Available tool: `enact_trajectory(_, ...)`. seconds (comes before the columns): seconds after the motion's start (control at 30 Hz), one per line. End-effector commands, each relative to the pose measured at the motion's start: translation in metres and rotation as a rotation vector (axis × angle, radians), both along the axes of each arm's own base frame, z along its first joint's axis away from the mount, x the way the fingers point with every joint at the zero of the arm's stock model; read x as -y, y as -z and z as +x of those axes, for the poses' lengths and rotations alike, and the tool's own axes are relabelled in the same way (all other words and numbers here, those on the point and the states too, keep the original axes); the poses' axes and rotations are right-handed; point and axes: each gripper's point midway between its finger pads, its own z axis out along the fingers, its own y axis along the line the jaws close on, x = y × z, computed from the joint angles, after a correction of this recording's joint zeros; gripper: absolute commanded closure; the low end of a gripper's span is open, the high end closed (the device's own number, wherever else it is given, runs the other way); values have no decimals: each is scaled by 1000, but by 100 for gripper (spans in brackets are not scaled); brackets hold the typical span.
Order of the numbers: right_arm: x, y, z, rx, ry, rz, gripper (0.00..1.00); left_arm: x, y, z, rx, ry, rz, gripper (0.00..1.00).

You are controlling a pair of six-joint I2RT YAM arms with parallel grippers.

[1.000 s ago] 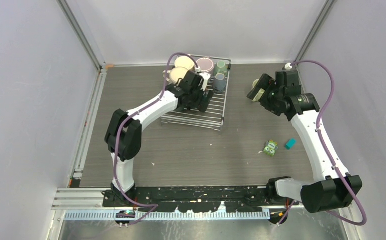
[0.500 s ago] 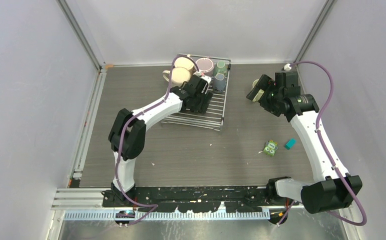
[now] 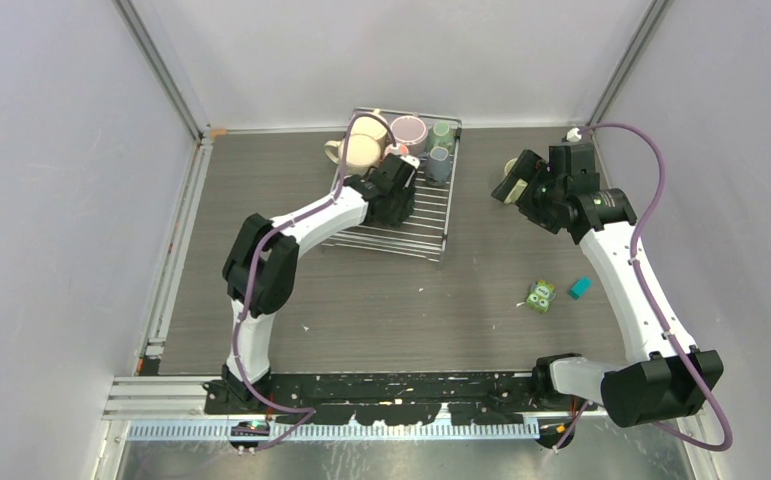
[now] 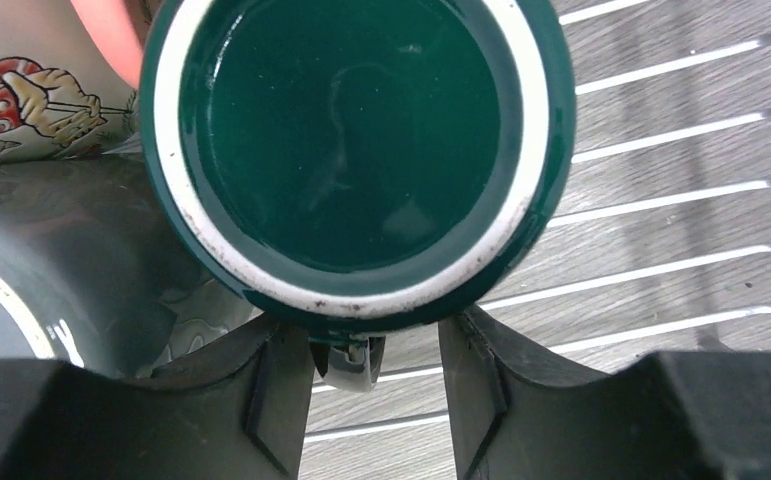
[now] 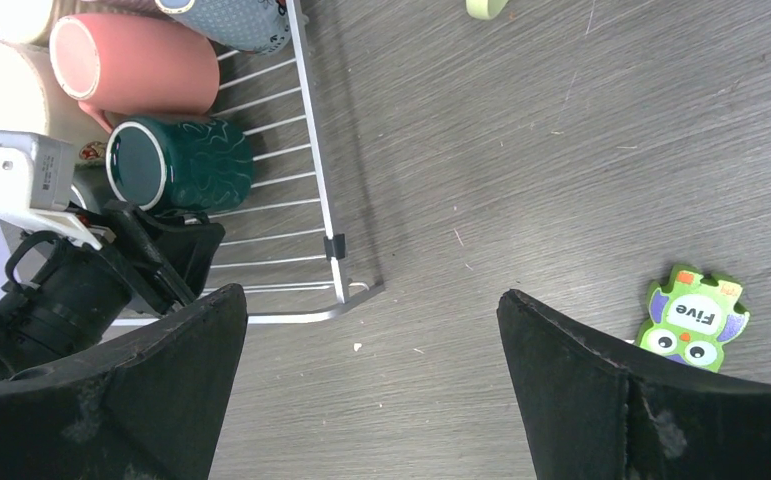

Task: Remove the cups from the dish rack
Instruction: Unload the cup from the dish rack.

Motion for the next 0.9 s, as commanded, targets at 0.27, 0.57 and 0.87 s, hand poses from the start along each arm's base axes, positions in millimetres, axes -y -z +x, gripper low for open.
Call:
enact_trajectory(0.27, -4, -7, 5, 44, -5, 12, 0, -5, 12, 14, 61, -35, 30, 64)
enact_trajectory(0.57, -3, -5, 4, 40, -4, 9, 0, 0, 2, 19, 89, -19, 12, 98)
enact_trajectory(0.87, -5, -2, 4, 42, -8, 12, 0, 7, -44, 17, 155, 16, -75, 100)
